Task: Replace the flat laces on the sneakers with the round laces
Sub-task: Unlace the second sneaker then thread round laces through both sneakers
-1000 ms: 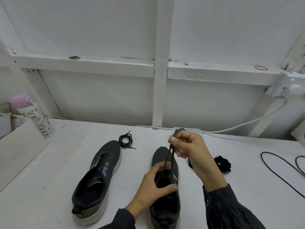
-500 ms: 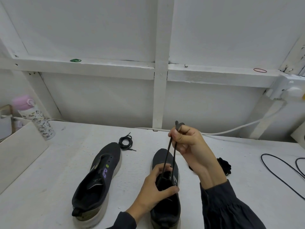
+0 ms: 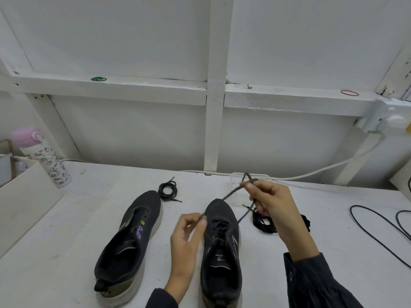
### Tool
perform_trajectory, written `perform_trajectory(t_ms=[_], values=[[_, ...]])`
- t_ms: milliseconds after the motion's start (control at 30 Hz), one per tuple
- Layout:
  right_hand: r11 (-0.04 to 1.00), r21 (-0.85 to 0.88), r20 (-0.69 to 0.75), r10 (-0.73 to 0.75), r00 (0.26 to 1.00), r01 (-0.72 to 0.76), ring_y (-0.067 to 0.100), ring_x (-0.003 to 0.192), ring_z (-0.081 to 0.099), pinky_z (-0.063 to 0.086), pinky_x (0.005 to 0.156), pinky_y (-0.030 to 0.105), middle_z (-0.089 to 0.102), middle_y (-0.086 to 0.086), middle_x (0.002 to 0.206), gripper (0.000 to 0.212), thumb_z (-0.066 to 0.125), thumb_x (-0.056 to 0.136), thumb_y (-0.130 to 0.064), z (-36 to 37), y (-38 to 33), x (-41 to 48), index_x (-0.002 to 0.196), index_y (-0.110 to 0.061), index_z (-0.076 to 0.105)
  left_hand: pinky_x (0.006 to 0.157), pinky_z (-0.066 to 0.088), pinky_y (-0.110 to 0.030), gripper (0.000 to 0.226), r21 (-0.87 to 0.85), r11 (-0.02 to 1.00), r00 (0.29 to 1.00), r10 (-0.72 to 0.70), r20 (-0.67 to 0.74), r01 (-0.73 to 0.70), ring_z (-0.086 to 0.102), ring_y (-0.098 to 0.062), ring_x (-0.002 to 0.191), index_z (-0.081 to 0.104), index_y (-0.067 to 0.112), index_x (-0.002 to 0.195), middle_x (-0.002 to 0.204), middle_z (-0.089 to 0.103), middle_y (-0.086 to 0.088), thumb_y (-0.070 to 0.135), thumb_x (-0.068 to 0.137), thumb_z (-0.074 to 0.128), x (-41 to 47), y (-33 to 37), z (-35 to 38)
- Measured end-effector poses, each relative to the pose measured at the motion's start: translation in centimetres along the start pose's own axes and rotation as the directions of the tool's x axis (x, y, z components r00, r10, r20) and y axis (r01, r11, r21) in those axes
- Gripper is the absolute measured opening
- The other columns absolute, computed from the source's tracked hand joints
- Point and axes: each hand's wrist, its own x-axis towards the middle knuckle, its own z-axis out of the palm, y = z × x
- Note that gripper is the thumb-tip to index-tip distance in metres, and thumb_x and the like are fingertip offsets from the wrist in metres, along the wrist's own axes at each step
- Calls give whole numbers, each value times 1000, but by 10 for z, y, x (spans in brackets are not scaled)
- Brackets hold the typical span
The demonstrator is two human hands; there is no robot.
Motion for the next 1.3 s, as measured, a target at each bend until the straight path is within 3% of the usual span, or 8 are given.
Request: perform_trajectory(t_ms=[133,333,467,567,700,1000,1200,1300], values=[[958,-205,52,217,975,-202,11,43,32,22,43,18,50,2,57,14,65,92,-14,-24,43,-7,89,-4,73,90,51,-37,18,40,997,965,-48,-259,60,65,-26,98,55,17,95,98,66,0,0,91,60,13,-10,-19],[719,-573,81,526,847,-392,12,36,42,32,40,20,64,6,62,19,68,88,-13,-40,90,-21,100,-4,56,115,29,-40,88,352,924,979,-92,-185,153,28,-20,139,26,18,140,148,24,0,-28,69,49,12,-40,-33],[477,-857,-53,298,953,-197,8,83,55,40,68,25,57,-9,102,36,72,83,-37,-30,91,-23,111,-28,51,118,15,-45,88,684,729,994,79,-73,-8,11,-20,146,48,28,134,155,17,-3,-15,60,68,8,-46,-27],[619,-785,27,66,997,-20,0,81,55,41,67,22,61,-16,93,14,68,86,-34,-12,83,-18,98,-39,61,113,30,-40,43,684,688,970,184,161,-244,44,2,122,68,39,100,124,57,17,3,77,73,19,-36,-23],[697,-717,90,49,995,30,-2,67,59,44,65,18,69,-17,77,7,69,87,-27,12,89,-12,84,-30,75,81,51,-30,12,609,762,943,7,334,-221,62,-2,90,72,36,87,90,67,21,24,84,73,31,-25,-14],[673,-737,101,12,995,67,4,71,61,47,63,21,67,-9,75,6,63,84,-28,23,94,-8,79,-25,66,74,52,-24,10,672,601,871,84,485,-432,61,-2,83,66,33,89,88,63,20,40,88,59,36,-21,-17],[786,-617,76,39,996,17,5,55,48,39,55,21,59,-2,63,14,62,83,-18,22,100,-9,73,-18,54,70,54,-33,8,666,692,912,-26,410,-279,63,-9,77,54,27,90,83,64,10,31,96,52,33,-24,-14],[835,-550,50,46,998,-11,22,60,56,48,62,37,62,6,66,14,62,81,-14,22,101,-10,71,-17,52,68,55,-35,10,641,734,919,-58,389,-225,64,-9,71,50,30,88,78,65,6,29,98,50,31,-25,-13]])
